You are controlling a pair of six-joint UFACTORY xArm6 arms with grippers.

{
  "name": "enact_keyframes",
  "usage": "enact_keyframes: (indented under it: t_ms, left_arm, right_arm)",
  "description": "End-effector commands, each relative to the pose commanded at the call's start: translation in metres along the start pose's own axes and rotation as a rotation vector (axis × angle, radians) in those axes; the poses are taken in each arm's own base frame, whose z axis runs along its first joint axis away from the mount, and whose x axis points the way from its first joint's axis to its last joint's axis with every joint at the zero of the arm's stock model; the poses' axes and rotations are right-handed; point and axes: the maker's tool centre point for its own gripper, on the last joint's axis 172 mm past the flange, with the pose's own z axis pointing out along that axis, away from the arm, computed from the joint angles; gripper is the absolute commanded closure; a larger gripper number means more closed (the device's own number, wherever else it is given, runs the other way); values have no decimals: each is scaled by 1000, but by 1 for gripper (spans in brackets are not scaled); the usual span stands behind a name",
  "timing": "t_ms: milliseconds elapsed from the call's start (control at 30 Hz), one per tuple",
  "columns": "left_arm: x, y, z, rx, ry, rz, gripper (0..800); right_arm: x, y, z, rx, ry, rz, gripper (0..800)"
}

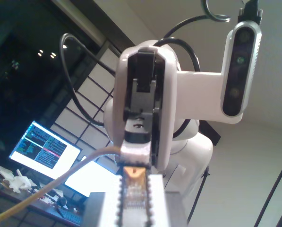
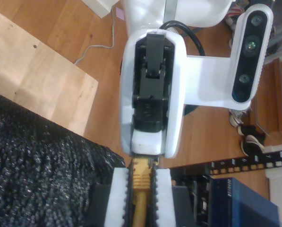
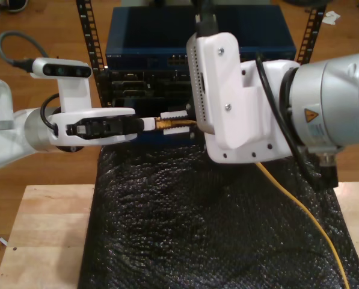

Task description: Grab the cable and plug it in

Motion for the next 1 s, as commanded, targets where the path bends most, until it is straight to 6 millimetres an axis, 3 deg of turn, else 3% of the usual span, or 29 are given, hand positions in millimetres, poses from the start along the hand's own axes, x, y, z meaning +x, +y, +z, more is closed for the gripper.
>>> enact_keyframes:
  t_ms: [33, 67, 200, 633, 800, 1000]
  left_arm:
    - [0, 0, 0, 1, 2, 3, 94]
    - [0, -1, 0, 3, 3, 9, 53]
    - [-1, -3, -1, 9, 4, 9, 9]
    - [6, -8, -1, 74, -26, 51, 1]
    - [12, -12, 0, 134, -56, 85, 1]
    - [28, -17, -15, 249, -77, 149, 1]
  right_arm:
    - [0, 0, 0, 0, 1, 1, 797]
    - [0, 0, 0, 0, 1, 1, 797]
    - [2, 2, 0, -3, 9, 40, 798]
    - [-3, 15, 5, 13, -5, 125, 799]
    - [-44, 16, -9, 28, -70, 246, 800]
    - [-81, -9, -25, 121, -123, 376, 800]
